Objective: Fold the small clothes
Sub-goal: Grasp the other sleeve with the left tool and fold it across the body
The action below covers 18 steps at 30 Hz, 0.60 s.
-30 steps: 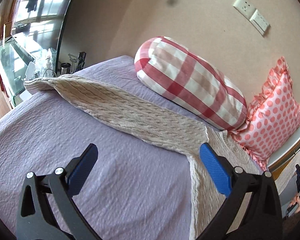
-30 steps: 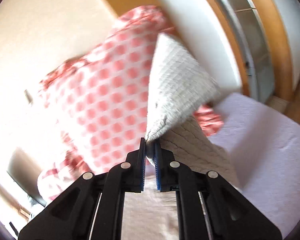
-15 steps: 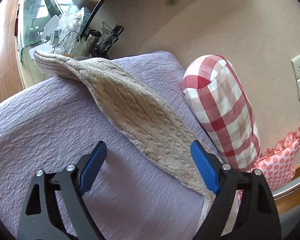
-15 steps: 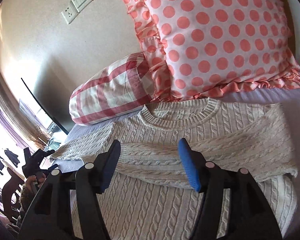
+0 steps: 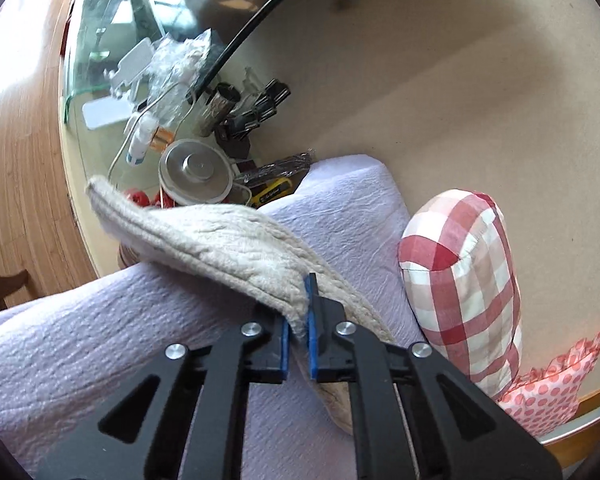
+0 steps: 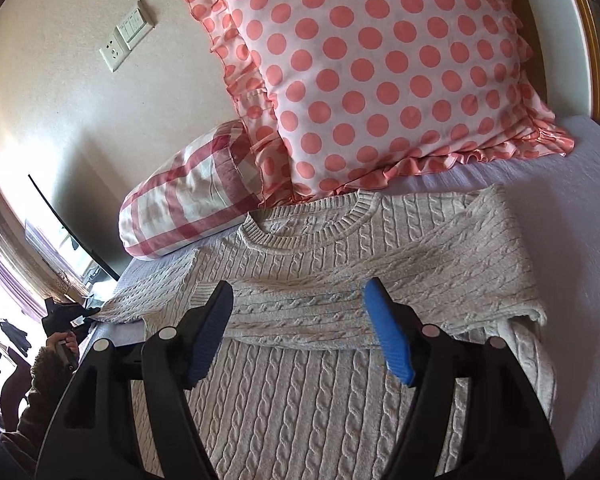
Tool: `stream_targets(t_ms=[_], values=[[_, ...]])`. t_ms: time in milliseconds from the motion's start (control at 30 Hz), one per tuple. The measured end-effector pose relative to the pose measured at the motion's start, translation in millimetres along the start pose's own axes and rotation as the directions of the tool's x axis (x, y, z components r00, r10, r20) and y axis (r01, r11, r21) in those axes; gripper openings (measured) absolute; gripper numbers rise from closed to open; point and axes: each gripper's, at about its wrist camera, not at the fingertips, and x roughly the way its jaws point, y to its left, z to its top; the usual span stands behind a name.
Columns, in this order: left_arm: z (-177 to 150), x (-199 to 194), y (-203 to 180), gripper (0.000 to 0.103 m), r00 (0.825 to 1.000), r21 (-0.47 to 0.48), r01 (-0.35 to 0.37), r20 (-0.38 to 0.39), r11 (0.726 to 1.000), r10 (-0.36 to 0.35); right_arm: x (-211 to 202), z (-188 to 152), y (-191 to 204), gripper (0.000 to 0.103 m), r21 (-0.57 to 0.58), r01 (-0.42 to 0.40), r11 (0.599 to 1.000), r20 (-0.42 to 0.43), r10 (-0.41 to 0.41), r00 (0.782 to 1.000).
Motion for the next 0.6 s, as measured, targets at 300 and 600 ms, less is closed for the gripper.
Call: stream_targets(t_ms=[300, 600], values=[[-168.0, -66.0, -272.1, 0.006, 0.963, 0.738, 0.238, -0.093, 0.631, -0.255, -26.7, 2.6, -28.4, 0.070, 0.078, 0.053, 0.996, 0.087, -0.059, 0.994], [-381.0, -38.2, -323.3, 0.028, 0.931, 0.909, 0.357, -0.330, 0.212, -0.152, -18.2, 5.1, -73.3, 0.070, 0.202, 0.065, 0.977, -0.015, -0.063, 0.998]])
